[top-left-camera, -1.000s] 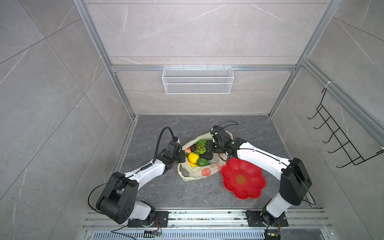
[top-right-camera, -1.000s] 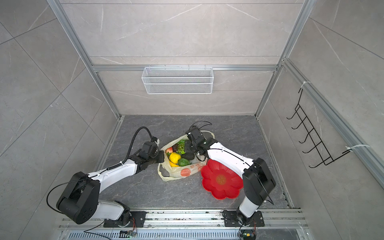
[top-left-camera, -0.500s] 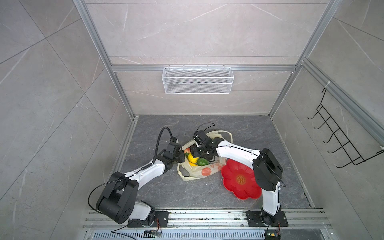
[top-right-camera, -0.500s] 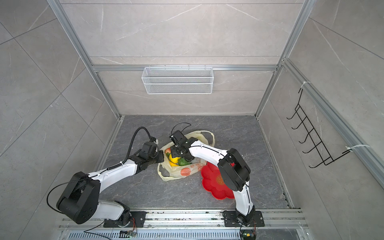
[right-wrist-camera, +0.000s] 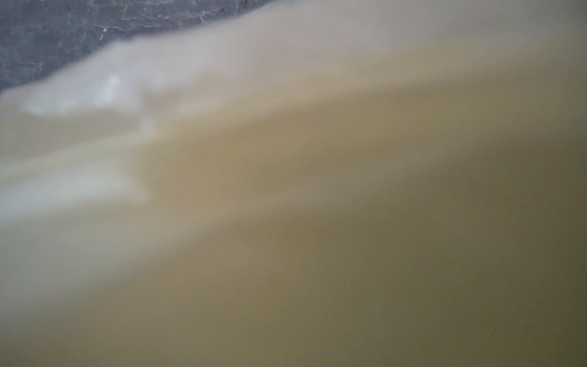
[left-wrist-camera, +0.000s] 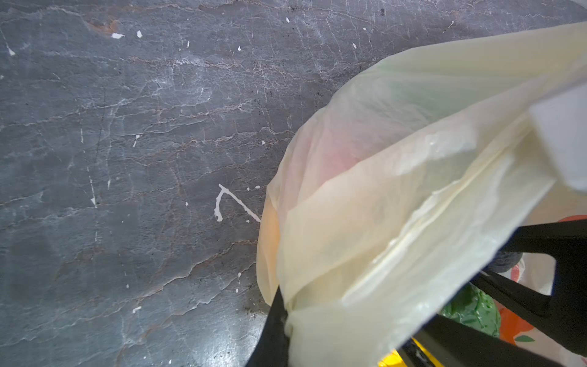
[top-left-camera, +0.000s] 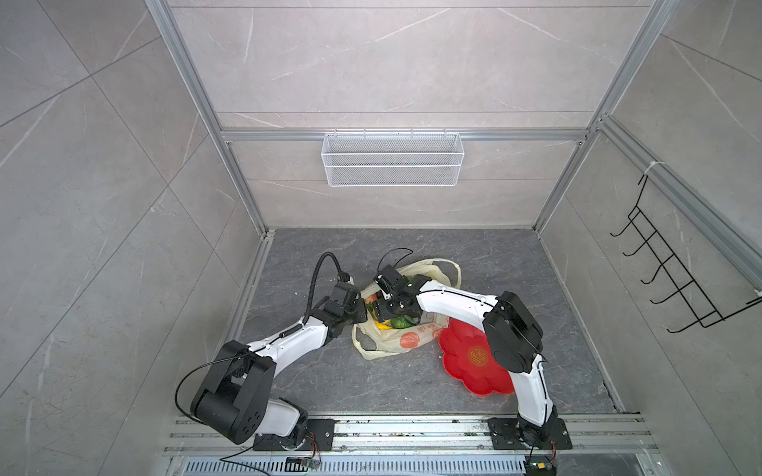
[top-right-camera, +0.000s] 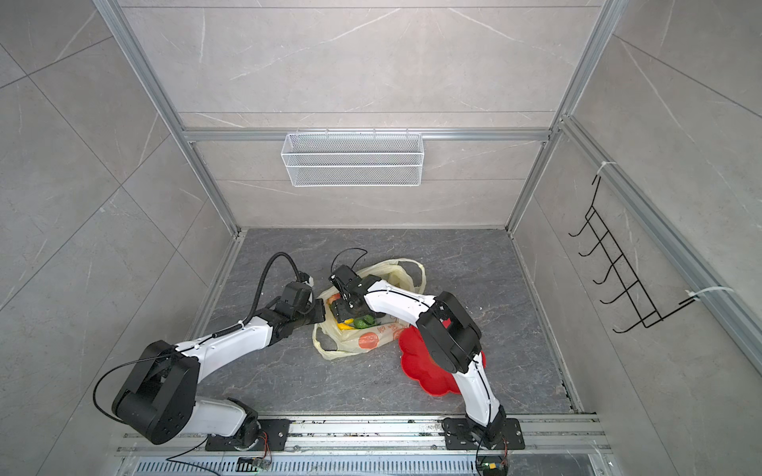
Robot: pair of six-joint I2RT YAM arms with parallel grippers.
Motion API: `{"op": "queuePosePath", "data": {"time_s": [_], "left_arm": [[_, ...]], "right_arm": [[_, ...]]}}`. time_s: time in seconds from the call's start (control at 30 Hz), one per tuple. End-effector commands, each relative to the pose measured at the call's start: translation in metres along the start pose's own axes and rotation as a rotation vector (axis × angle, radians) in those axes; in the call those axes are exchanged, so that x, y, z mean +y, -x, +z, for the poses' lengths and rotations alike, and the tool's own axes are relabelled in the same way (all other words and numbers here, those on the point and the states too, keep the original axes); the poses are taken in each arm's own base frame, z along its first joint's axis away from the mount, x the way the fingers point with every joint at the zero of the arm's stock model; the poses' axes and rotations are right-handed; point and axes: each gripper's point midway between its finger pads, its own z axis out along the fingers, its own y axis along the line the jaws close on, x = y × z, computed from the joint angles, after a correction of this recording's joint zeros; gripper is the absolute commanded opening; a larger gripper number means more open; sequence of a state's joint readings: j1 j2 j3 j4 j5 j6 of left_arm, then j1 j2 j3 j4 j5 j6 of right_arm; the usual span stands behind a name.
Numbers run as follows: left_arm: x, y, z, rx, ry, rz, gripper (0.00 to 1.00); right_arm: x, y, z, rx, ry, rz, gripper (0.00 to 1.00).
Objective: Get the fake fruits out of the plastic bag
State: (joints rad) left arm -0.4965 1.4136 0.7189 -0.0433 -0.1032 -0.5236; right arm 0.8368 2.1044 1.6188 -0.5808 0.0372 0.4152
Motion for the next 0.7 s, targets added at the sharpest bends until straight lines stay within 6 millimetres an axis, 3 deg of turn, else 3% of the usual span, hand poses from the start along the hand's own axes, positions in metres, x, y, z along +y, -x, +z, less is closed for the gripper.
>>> {"op": "queuePosePath", "data": {"time_s": [0.0, 0.4, 0.67], "left_arm": [[0.003, 0.005, 0.001, -0.026, 0.006, -0.016, 0.07], [0.003, 0.006, 0.000, -0.029, 0.006, -0.015, 0.08], [0.002, 0.005, 0.001, -0.024, 0.005, -0.015, 0.08]], "right_arm": [[-0.008, -0.002, 0.004, 0.013, -0.052, 0.007, 0.78], [0.002, -0.003, 0.024, 0.045, -0.015, 0.020, 0.79], [0.004, 0.008, -0.001, 0.016, -0.007, 0.004, 0.67]]}}
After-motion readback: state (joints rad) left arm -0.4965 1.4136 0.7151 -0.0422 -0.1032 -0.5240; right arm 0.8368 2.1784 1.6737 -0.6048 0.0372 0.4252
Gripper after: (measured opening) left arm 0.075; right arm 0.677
